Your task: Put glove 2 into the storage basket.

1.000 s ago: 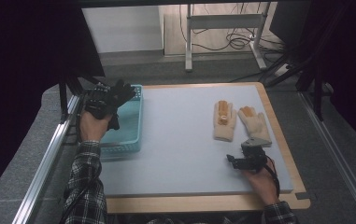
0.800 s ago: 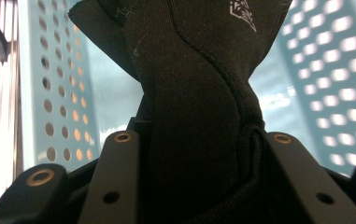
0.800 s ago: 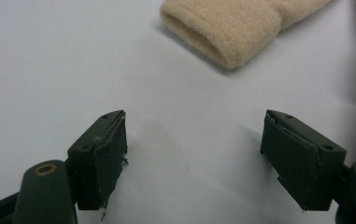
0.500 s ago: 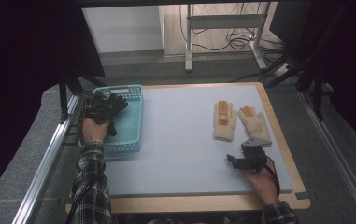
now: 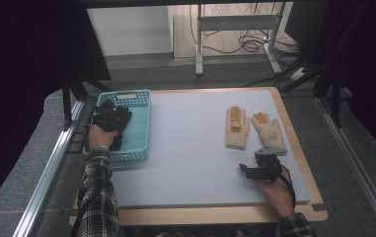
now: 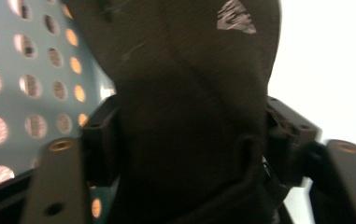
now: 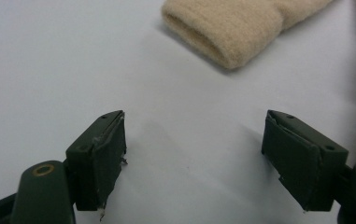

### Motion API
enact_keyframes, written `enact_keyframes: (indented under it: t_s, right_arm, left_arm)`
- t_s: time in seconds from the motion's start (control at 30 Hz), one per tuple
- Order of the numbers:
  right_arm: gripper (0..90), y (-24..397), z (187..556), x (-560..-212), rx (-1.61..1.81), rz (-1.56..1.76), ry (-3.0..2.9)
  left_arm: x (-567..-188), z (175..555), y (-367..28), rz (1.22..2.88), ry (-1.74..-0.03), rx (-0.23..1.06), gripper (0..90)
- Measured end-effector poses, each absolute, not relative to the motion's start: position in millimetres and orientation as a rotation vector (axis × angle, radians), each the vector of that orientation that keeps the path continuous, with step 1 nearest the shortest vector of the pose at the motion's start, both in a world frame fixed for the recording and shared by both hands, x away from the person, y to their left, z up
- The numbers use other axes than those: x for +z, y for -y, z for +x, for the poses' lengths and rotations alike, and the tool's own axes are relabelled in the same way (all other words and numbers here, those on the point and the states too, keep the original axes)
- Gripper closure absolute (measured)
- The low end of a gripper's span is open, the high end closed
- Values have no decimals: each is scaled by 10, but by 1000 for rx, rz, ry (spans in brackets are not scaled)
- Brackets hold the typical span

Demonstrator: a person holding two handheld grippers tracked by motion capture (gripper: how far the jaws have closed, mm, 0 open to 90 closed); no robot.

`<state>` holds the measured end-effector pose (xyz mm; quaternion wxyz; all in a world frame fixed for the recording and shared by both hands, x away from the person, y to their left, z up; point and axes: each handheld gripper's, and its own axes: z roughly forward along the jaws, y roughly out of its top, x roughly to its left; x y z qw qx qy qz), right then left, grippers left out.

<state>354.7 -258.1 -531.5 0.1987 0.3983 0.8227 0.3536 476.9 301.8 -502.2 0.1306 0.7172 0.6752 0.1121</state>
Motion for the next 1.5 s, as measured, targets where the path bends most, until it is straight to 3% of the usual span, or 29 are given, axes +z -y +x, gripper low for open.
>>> enact_keyframes:
  t_s: [0.13, 0.3, 0.9, 1.5]
  right_arm:
    - [215, 2580, 3546, -5315, 988, 1114, -2301]
    - [215, 2579, 3546, -5315, 987, 1113, -2301]
    - [215, 2578, 3545, -5317, 987, 1111, -2300]
    - [214, 2578, 3545, -5316, 986, 1113, -2300]
  left_arm:
    - [-4940, 4703, -3035, 2065, -1910, 307, 158]
    - [-4826, 4646, -3064, 2029, -1867, 300, 94]
    - [-4568, 4348, -2798, 2017, -1568, 373, 7]
    - [-4425, 4007, -2067, 2022, -1227, 359, 0]
